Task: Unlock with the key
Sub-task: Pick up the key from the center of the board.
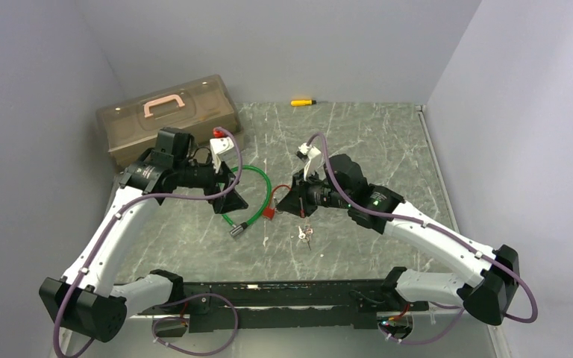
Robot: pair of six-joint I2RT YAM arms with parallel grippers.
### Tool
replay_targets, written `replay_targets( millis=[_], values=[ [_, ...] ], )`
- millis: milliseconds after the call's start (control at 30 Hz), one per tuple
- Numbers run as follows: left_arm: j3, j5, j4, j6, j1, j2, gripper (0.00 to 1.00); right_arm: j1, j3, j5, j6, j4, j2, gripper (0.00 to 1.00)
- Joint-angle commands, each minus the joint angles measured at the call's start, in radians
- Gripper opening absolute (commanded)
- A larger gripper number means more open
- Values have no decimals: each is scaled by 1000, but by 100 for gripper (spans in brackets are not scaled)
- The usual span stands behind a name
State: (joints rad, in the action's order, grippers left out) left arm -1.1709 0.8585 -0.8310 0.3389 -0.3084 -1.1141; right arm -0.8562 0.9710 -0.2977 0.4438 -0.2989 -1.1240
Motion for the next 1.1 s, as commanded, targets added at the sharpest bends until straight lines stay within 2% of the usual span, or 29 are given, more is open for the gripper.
replay_targets(
  millis=[0,133,300,400,467,500,567,733,933,1067],
  values=[
    [-81,90,19,-63,-13,-9,99,-3,90,-165,-46,100,-18,0],
    [-157,133,-21,-120,-15,-10,98,-5,119,-221,-61,104,-27,0],
    [-219,283,-102,-99,-17,-53,85,-9,128,-276,-68,147,-13,0],
    [-176,328,-29,-164,-28,-43,73,-28,172,-279,-102,115,-33,0],
    [-151,317,7,-193,-45,-37,56,-46,216,-269,-136,69,-57,0],
    [-145,305,19,-200,-54,-35,52,-54,237,-260,-153,52,-65,0],
    [-135,293,61,-230,-59,-32,55,-61,265,-247,-173,35,-74,0],
    [-136,336,129,-325,-66,-31,55,-63,291,-230,-203,22,-76,0],
    [-122,343,191,-404,-69,-3,48,-63,311,-228,-227,1,-86,0],
    [-119,327,172,-394,-79,1,38,-65,316,-214,-232,6,-83,0]
  ],
)
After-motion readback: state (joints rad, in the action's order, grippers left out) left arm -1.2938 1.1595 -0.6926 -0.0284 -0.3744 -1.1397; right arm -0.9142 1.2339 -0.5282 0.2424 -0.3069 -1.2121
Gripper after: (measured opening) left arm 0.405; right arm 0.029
